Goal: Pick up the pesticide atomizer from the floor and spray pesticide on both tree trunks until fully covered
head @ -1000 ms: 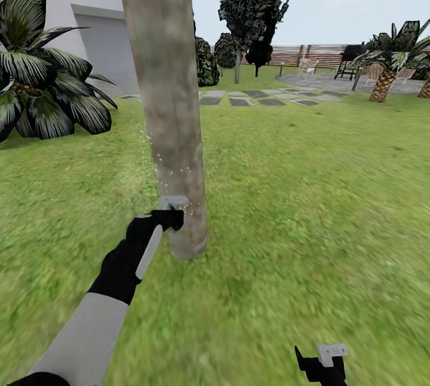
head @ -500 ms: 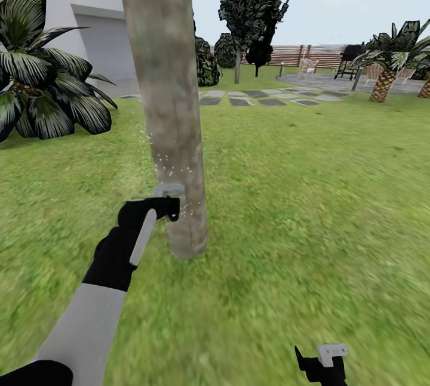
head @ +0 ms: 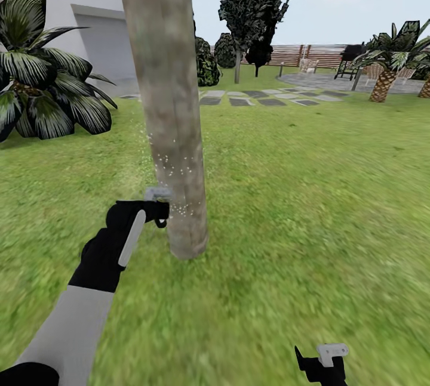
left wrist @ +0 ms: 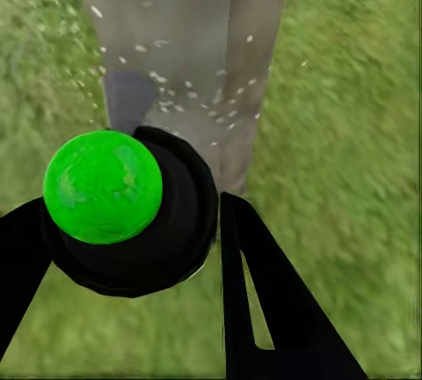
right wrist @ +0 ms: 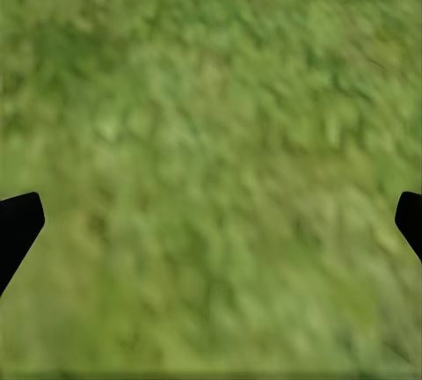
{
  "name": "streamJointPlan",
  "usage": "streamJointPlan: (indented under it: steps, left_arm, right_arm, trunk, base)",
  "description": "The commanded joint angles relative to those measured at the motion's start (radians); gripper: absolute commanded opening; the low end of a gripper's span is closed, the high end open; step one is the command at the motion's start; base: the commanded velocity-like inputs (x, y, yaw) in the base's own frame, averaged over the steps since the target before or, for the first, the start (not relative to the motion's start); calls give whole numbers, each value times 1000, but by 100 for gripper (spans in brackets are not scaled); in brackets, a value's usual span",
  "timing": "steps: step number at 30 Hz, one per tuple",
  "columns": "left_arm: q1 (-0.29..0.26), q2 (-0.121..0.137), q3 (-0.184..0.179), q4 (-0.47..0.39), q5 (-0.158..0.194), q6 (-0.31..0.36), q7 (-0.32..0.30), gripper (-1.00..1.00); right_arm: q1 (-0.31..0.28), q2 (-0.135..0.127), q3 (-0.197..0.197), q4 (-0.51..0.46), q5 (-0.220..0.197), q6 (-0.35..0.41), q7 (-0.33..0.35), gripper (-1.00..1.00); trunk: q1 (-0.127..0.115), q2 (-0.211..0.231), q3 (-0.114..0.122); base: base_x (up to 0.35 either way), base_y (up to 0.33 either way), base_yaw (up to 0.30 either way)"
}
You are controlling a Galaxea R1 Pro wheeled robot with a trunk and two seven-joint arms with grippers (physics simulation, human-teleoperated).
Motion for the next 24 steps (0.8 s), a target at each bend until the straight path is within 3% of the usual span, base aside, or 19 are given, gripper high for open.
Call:
streamJointPlan:
  steps: [1,4,7,12,15,19,24]
  left_arm:
    - [2,-2,1,14,-5,-2,-1,-100]
    - [2,-5,-6,74,-3,-2,-2,-100]
    - [-17,-28,-41,107,0,1,-2,-100]
    - [-156,-36,-40,110,-1,14,-1,-100]
    - [-212,-34,-39,111,-2,18,0,-100]
    - [-203,-35,-41,116,-2,18,0,-100]
    - [-142,-33,-41,254,0,-3,-2,-100]
  right_arm:
    - [0,0,0,0,0,0,0,100]
    - [0,0,0,0,0,0,0,100]
    - [0,0,0,0,0,0,0,100]
    - [0,0,0,0,0,0,0,100]
    - [0,0,0,0,0,0,0,100]
    - [0,0,0,0,0,0,0,100]
    - [0,0,0,0,0,0,0,100]
  trunk:
    - [0,0,0]
    - [0,0,0]
    - [0,0,0]
    - [0,0,0]
    - [0,0,0]
    - [0,0,0]
    - [0,0,0]
  base:
    - [0,0,0]
    - [0,0,0]
    - [0,0,0]
    - [0,0,0]
    - [0,0,0]
    - [0,0,0]
    - [0,0,0]
